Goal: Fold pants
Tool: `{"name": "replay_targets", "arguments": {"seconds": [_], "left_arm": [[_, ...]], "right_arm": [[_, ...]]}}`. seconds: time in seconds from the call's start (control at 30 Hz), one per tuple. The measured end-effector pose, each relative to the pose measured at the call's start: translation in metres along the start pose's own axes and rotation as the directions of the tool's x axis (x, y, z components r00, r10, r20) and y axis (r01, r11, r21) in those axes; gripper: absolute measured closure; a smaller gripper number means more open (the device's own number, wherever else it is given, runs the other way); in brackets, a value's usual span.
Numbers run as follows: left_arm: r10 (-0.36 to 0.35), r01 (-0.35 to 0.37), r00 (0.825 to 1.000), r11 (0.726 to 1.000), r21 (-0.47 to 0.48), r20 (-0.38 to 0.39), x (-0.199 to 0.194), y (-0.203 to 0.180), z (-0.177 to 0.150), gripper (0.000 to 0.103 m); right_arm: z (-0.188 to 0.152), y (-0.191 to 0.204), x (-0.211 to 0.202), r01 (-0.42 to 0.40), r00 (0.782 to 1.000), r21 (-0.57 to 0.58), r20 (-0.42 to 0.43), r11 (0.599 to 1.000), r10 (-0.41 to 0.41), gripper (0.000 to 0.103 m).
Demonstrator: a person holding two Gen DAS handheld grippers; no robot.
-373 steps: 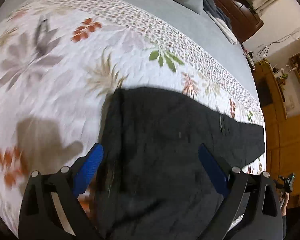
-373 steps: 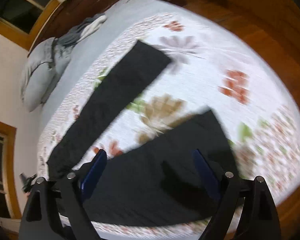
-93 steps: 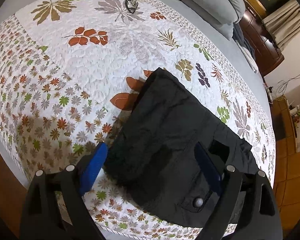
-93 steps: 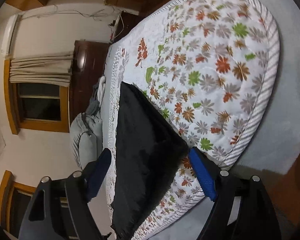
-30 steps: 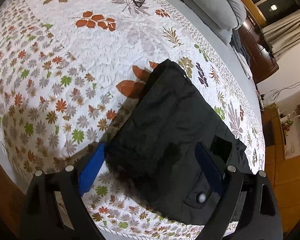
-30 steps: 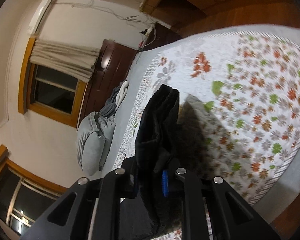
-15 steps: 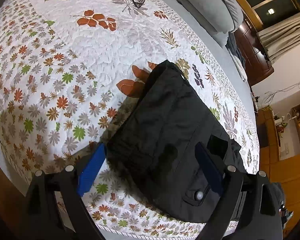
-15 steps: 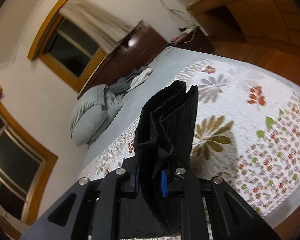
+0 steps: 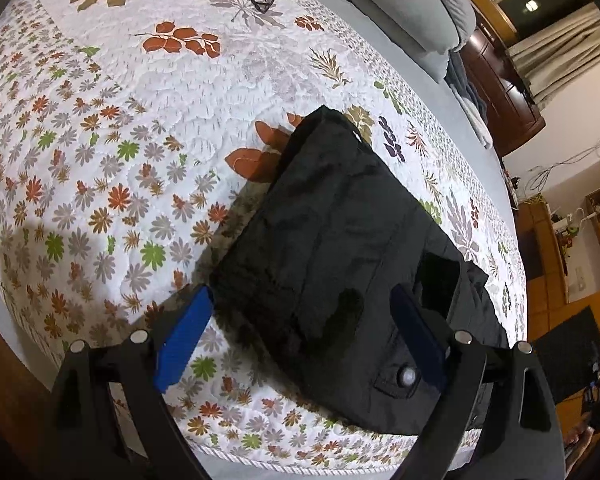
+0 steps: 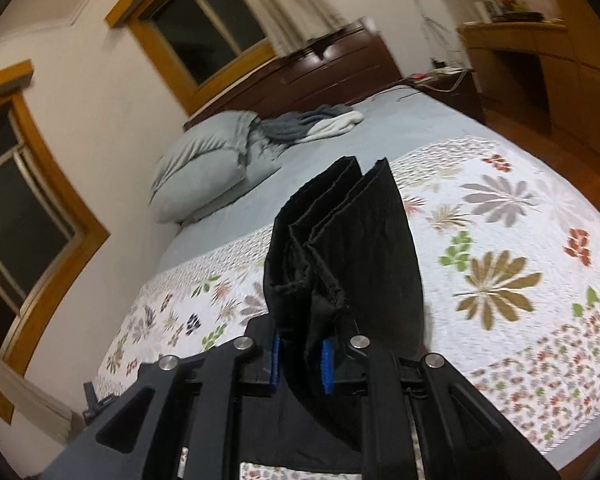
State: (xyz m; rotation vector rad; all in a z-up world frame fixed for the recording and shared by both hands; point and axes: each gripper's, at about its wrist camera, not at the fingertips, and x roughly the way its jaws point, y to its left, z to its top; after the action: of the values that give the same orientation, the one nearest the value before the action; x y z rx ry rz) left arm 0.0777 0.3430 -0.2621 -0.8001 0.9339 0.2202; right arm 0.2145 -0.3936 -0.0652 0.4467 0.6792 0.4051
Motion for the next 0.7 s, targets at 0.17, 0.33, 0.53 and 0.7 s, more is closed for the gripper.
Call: {"name": "replay_targets", "arguments": {"seconds": [0.17, 0.33, 0.53, 0.7], "left_arm": [[-0.003, 0.003, 1.0, 1.0, 0.001, -0.003, 0.001, 0.004, -0.002, 0.013], [-0.014, 0.014, 1.0, 1.0, 0.006, -0.002, 0.0, 0.003, -0.004, 0.013], [-0.02, 0.02, 1.0, 1.0, 0.008, -0.005, 0.002, 0.002, -0.007, 0.013], [-0.017, 0.017, 1.0, 1.0, 0.016, -0.018, 0.006, 0.003, -0.01, 0.013]], "right_arm": [[-0.011, 0.03, 0.02, -0.029, 0.999, -0.042, -0.04, 0.999, 0.027, 0.088], [-0.029, 0.059, 0.039, -0.01, 0.997, -0.116, -0.084, 0.993, 0.0, 0.088], [-0.062, 0.102, 0.062, 0.022, 0.988, -0.273, -0.141, 0.962, -0.063, 0.089], [-0.089, 0.124, 0.081, 0.034, 0.979, -0.363, -0.175, 0.931, -0.104, 0.089]]}}
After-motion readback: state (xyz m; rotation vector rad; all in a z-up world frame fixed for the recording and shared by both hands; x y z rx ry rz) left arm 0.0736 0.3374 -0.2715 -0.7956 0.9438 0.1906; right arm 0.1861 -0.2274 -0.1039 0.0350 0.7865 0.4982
